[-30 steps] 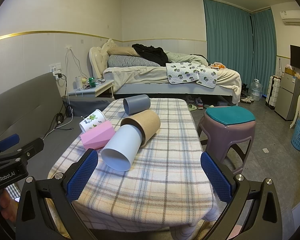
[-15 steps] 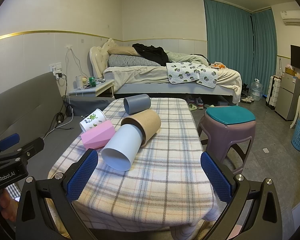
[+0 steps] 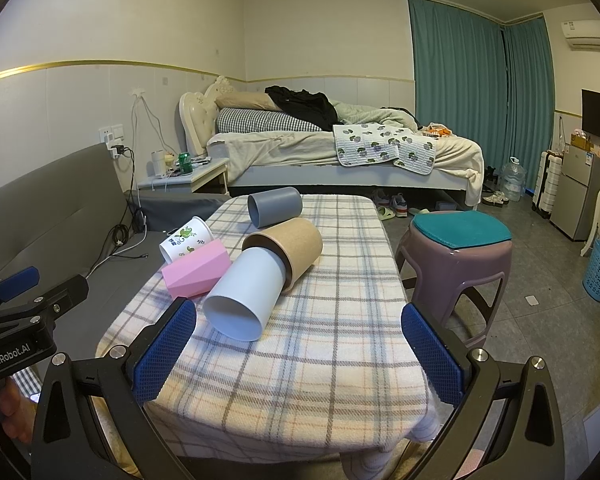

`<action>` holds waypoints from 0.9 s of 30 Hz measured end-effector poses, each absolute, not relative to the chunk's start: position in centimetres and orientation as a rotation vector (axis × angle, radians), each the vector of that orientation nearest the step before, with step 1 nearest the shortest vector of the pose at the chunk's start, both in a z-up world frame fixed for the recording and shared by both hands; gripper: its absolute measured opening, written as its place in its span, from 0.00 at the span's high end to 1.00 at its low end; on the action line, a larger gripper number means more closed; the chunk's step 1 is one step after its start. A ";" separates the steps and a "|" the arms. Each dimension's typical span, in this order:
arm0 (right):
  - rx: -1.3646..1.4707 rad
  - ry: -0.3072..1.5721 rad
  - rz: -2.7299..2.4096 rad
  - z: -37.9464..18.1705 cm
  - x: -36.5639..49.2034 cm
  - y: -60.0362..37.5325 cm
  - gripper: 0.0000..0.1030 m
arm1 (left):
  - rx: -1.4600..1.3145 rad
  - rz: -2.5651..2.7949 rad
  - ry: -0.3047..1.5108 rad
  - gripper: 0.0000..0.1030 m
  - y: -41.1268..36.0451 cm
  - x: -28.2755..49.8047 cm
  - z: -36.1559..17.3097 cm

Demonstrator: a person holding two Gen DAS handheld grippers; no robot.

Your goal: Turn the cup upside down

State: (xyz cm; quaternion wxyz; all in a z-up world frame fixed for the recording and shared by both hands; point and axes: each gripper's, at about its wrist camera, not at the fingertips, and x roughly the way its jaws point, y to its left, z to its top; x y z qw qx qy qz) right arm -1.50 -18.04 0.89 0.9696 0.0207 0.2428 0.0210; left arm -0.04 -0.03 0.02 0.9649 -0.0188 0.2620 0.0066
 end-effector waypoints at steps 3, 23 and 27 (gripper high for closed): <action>0.038 0.491 0.045 1.0 -1.5 -18.1 0.00 | -0.039 0.013 0.530 0.07 0.0 0.0 0.0; 0.017 0.501 0.043 1.5 -0.4 -18.2 0.00 | -0.063 -0.001 0.590 0.07 0.8 2.4 0.9; 0.025 0.496 0.078 2.3 2.0 -18.6 0.00 | -0.034 -0.002 0.574 0.07 1.7 5.0 1.6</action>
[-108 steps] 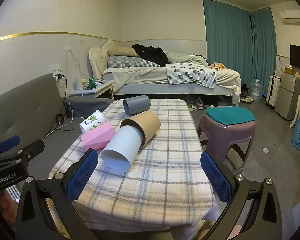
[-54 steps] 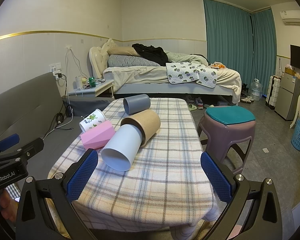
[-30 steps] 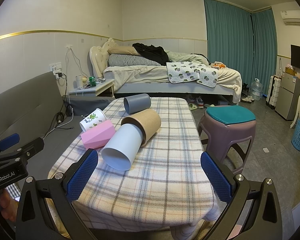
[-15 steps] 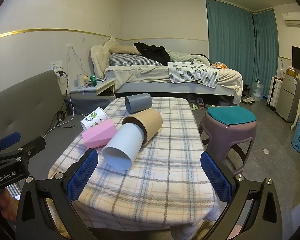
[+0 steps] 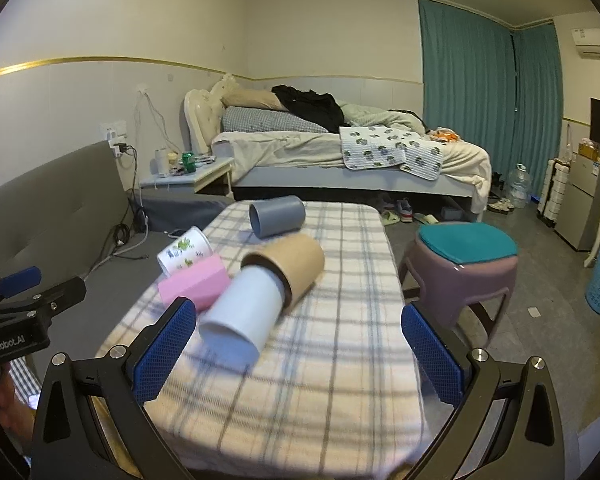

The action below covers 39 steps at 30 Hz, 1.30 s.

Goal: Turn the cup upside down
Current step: 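Grasp the white leaf-print paper cup with the left tool and lift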

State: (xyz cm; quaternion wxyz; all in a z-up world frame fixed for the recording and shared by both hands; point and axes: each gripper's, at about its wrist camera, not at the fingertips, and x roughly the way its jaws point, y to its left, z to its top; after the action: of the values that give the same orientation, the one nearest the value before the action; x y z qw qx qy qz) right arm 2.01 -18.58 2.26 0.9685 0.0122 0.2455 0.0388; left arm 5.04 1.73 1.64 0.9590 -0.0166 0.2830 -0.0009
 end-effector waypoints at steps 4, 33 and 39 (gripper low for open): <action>0.033 0.504 0.108 2.9 5.2 -18.5 0.00 | 0.010 -0.028 0.593 0.07 2.5 9.6 1.3; -0.002 0.480 -0.026 -2.3 18.6 -19.7 0.00 | 0.133 -0.350 0.850 0.08 3.4 29.3 -8.7; -0.021 0.457 -0.085 -1.9 18.4 -20.7 0.00 | 0.076 -0.399 0.925 0.37 2.9 30.4 -8.8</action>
State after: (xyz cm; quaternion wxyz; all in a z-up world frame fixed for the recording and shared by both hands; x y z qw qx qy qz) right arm 18.42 -20.73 -1.92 0.9731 -0.0104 0.2263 -0.0423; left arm 30.40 2.91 -8.84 0.8751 0.0362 0.4430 -0.1913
